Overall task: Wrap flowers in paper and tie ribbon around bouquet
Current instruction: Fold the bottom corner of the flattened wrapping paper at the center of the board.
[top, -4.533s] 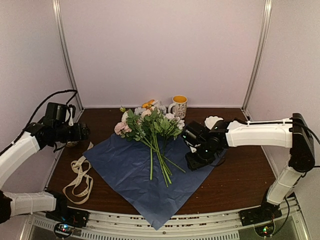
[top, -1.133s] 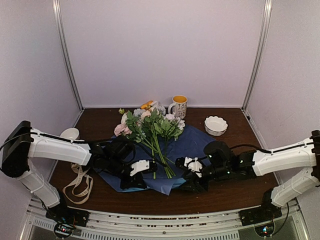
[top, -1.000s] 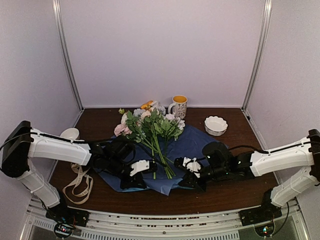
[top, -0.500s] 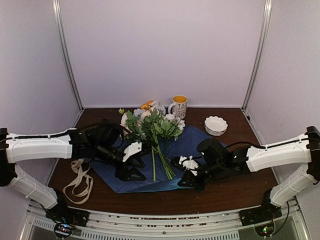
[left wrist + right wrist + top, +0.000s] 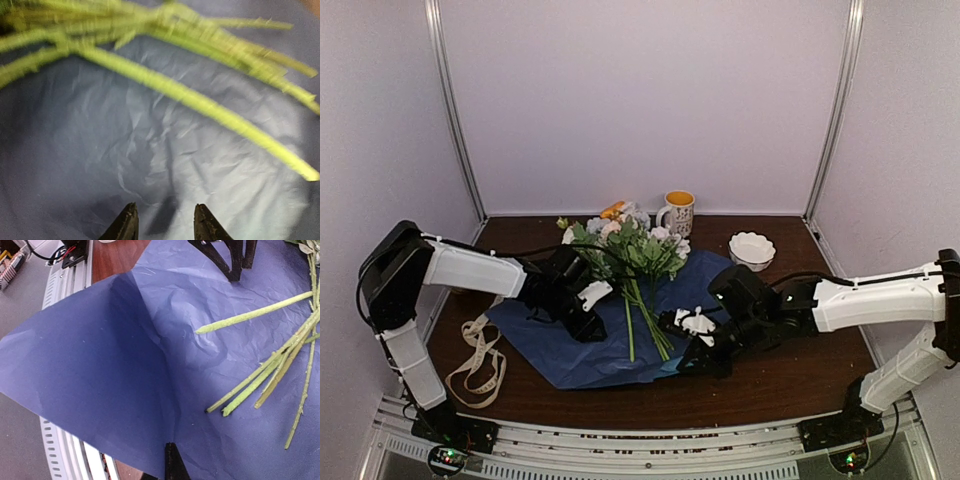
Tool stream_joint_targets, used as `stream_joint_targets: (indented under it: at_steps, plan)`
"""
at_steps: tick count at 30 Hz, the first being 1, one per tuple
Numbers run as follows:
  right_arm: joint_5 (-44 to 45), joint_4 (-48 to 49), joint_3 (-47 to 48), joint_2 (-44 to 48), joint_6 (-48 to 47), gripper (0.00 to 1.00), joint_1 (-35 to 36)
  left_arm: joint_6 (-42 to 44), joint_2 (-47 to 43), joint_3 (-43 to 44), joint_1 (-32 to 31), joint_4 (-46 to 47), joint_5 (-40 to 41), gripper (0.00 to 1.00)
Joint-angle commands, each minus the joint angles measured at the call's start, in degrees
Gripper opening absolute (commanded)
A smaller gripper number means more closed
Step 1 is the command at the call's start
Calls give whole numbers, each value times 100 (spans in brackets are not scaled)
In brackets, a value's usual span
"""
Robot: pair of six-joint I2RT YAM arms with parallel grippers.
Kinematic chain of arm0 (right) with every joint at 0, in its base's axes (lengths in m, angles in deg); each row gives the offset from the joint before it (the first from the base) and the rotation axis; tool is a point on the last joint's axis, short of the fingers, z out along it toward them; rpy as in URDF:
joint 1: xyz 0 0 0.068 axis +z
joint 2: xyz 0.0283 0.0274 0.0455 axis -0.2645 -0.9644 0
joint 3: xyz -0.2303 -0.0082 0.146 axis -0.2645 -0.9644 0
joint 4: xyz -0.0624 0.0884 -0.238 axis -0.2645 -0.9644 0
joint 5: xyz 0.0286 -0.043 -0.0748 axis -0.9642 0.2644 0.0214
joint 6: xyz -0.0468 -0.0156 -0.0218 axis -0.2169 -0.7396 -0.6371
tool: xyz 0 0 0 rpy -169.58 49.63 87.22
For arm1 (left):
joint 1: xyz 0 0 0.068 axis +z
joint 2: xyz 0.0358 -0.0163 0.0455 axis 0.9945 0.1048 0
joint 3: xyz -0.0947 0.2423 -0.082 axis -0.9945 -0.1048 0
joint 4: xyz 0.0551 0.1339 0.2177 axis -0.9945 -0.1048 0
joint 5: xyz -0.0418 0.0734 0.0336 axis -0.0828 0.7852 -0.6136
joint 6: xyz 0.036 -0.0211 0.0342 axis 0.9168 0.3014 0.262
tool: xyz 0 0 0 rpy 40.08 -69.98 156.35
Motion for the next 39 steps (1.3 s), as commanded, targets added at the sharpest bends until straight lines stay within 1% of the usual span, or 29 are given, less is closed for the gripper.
stream_joint_targets:
  at_steps: [1,4,7,9,11,15,18,20,23,27,33,37,39]
  plan:
    - [-698,-632,235,-6,-384,0,14,-95,232,23,-17,-60,459,41]
    - [-799,-701,341,-43,-568,0,5,-96,355,-66,-17,-47,596,41]
    - [-858,-977,634,-309,-590,0,-37,-83,326,-170,-17,54,641,41]
    - [-920,-1016,832,-477,-506,0,-132,-51,199,-217,-17,155,646,42]
    - [-833,-907,1014,-637,-305,0,-260,-28,-87,-364,-18,448,559,45]
    - [-607,-972,1420,-1205,-116,0,-608,-7,-810,-693,-17,1051,171,55]
    - [-479,-1221,1826,-1673,-16,0,-821,-22,-1306,-886,-17,1322,-326,57]
    - [-461,-1195,2041,-1944,102,0,-935,-31,-1561,-1047,-17,1461,-631,58]
    - [-485,-1134,2313,-2231,237,0,-1017,-63,-1827,-1192,-22,1398,-853,59]
    - [-439,-1059,2401,-2358,360,0,-1057,-187,-2043,-1254,-74,1109,-1142,60]
    - [-467,-975,2429,-2413,483,0,-1089,-619,-2546,-1711,-153,1373,-1672,70]
    - [-419,-989,2444,-2413,475,0,-1091,-667,-2477,-1783,-446,1157,-1659,71]
    - [-398,-1021,2457,-2428,479,0,-1095,-682,-2454,-1817,-567,1066,-1493,71]
